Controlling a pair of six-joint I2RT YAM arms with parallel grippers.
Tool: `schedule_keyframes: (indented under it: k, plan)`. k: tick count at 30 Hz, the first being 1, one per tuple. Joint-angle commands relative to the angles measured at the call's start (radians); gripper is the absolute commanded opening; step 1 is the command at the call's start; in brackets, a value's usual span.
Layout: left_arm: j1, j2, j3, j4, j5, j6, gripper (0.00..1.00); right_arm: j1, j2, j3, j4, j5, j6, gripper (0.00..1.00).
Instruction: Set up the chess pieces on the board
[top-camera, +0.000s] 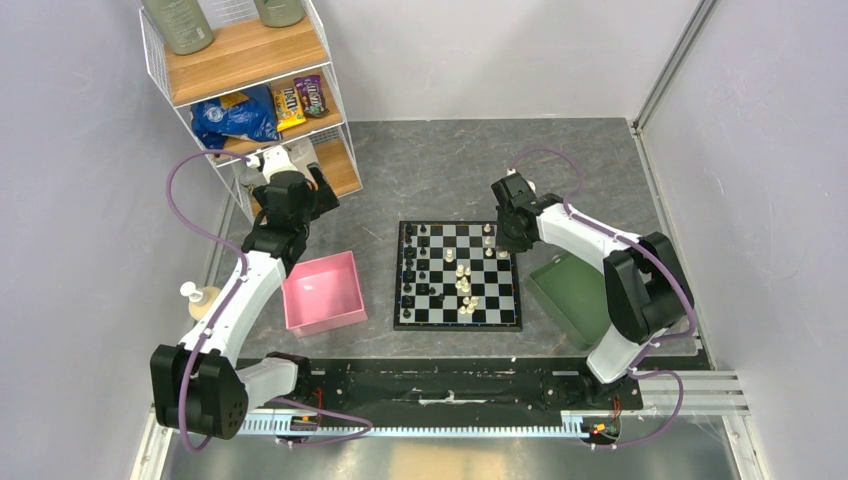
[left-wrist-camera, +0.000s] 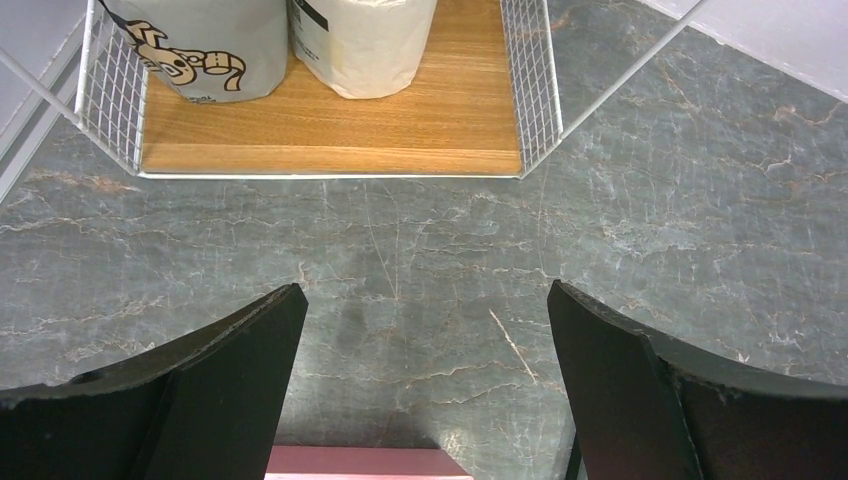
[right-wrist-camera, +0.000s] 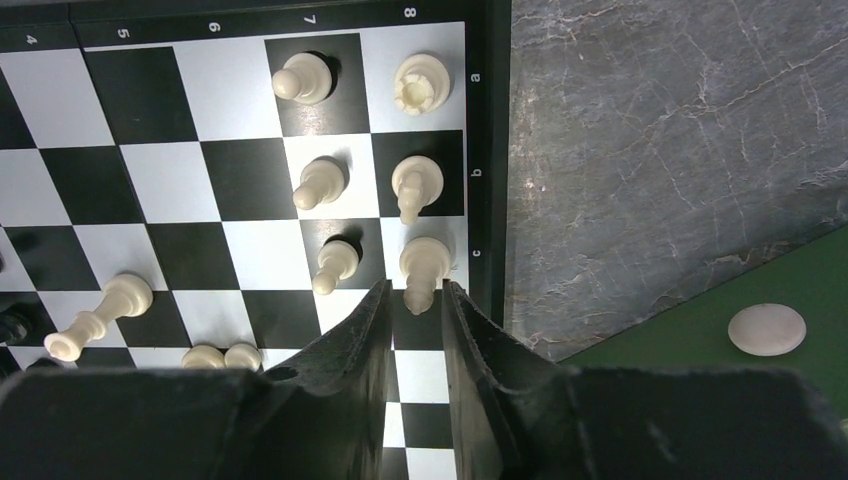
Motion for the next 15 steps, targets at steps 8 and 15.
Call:
schedule_keyframes:
  k: [8,15]
  plan:
    - [0.003,-0.002,0.006,0.043,0.004,-0.014,1.0,-0.005,-0.144,0.033,-0.056,0.008,-0.016,0.38]
    - [0.003,-0.001,0.007,0.043,0.013,-0.021,1.0,0.024,-0.193,0.031,-0.055,-0.056,0.002,0.43]
